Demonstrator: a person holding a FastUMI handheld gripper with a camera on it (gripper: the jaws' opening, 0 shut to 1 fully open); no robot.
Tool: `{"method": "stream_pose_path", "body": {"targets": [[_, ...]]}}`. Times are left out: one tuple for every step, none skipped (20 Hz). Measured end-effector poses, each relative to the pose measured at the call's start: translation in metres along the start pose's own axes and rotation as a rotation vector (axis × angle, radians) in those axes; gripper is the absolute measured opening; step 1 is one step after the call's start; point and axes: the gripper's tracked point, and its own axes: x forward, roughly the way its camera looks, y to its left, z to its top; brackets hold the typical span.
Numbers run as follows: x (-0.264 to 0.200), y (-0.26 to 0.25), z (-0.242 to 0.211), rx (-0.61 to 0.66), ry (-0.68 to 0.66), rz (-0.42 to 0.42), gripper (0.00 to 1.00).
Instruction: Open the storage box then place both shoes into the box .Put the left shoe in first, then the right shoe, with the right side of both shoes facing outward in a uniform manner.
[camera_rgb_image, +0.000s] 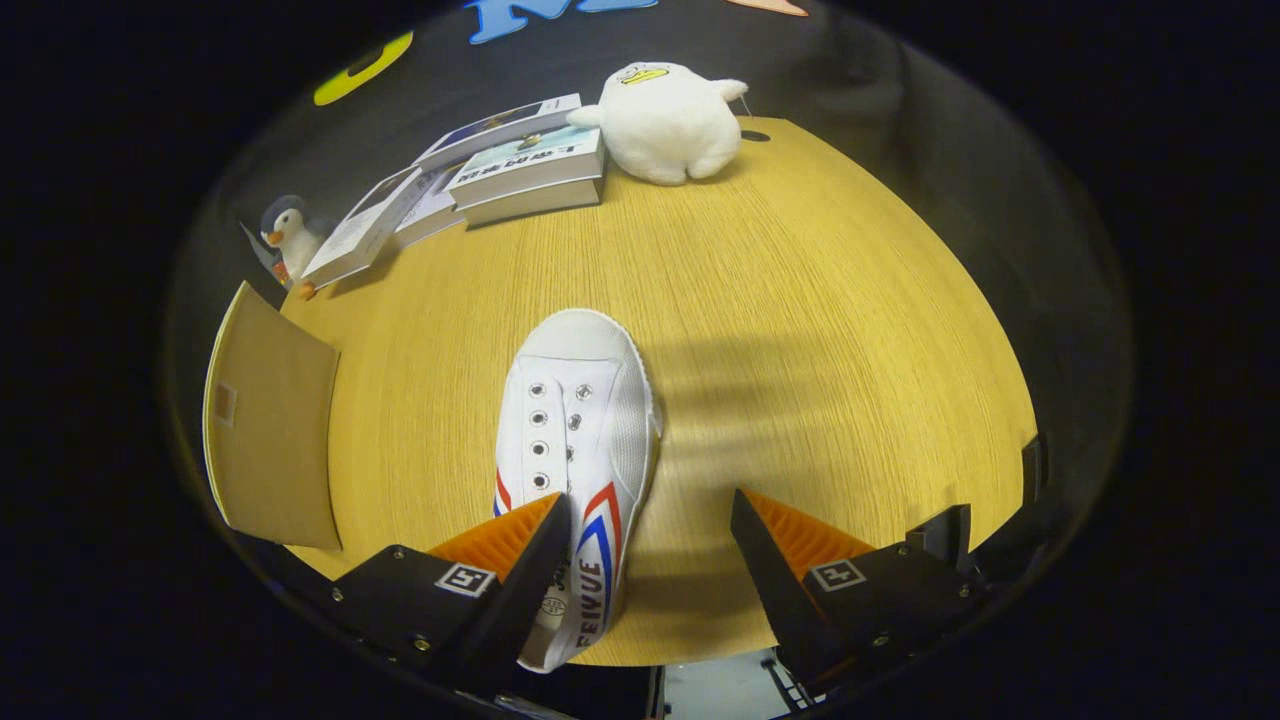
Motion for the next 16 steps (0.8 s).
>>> {"method": "stream_pose_path", "body": {"targets": [[0.002, 0.001, 0.0, 0.007, 0.006, 0.003, 0.98], [0.004, 0.002, -0.002, 0.008, 0.013, 0.006, 0.98], [0.005, 0.003, -0.003, 0.001, 0.019, 0.005, 0.98], [0.008, 0.005, -0.005, -0.011, 0.029, 0.003, 0.98], [0.013, 0.01, -0.009, -0.022, 0.038, 0.001, 0.98], [0.014, 0.012, -0.01, -0.027, 0.047, 0.003, 0.98], [0.014, 0.014, -0.008, -0.026, 0.049, 0.002, 0.96], [0.015, 0.015, -0.008, -0.03, 0.058, 0.008, 0.94], [0.015, 0.018, -0.008, -0.028, 0.065, 0.023, 0.91], [0.016, 0.019, -0.009, -0.026, 0.07, 0.029, 0.86], [0.016, 0.021, -0.007, -0.02, 0.067, 0.035, 0.79], [0.016, 0.027, -0.01, -0.012, 0.074, 0.057, 0.75], [0.018, 0.026, -0.009, -0.012, 0.071, 0.048, 0.64], [0.015, 0.025, -0.01, -0.02, 0.08, 0.037, 0.52], [0.015, 0.025, -0.008, -0.01, 0.077, 0.037, 0.46], [0.014, 0.022, -0.009, -0.014, 0.089, 0.03, 0.42]]}}
